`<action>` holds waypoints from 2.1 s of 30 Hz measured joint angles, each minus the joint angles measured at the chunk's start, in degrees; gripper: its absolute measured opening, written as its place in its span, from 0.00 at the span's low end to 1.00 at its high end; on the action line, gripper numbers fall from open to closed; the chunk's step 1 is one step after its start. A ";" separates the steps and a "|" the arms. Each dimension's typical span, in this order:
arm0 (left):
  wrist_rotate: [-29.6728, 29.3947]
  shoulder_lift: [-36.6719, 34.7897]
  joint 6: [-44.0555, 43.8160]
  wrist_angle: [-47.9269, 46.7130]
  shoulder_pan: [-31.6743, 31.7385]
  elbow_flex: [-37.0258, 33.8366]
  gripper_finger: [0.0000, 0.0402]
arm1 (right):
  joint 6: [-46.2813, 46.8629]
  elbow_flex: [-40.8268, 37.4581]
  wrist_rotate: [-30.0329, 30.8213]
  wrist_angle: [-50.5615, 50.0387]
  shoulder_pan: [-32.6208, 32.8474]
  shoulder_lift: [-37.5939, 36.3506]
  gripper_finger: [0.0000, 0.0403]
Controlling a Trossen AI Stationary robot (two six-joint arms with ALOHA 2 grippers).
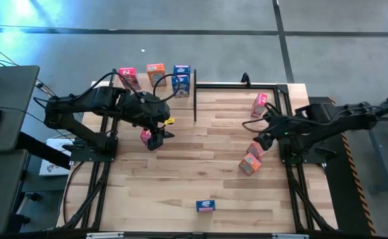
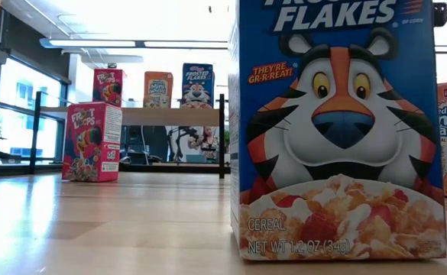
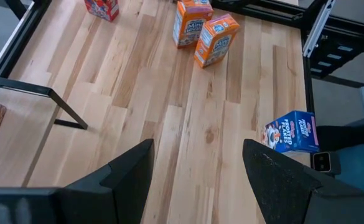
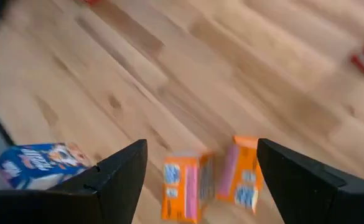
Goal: Stack cereal on shelf
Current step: Put the top orange cereal box on the the shelf aligned with the other orange cereal box
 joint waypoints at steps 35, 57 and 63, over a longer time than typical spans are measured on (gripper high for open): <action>0.03 0.00 8.39 -0.03 0.00 0.00 0.59 | 19.73 -10.80 -0.99 -3.87 7.84 13.88 0.73; 0.02 0.00 12.07 0.02 0.00 0.00 0.59 | 21.01 -16.05 -3.09 0.20 7.84 13.88 0.56; 0.03 0.00 12.07 0.04 0.00 0.00 0.59 | 20.57 -16.05 -3.85 0.19 7.84 13.88 0.45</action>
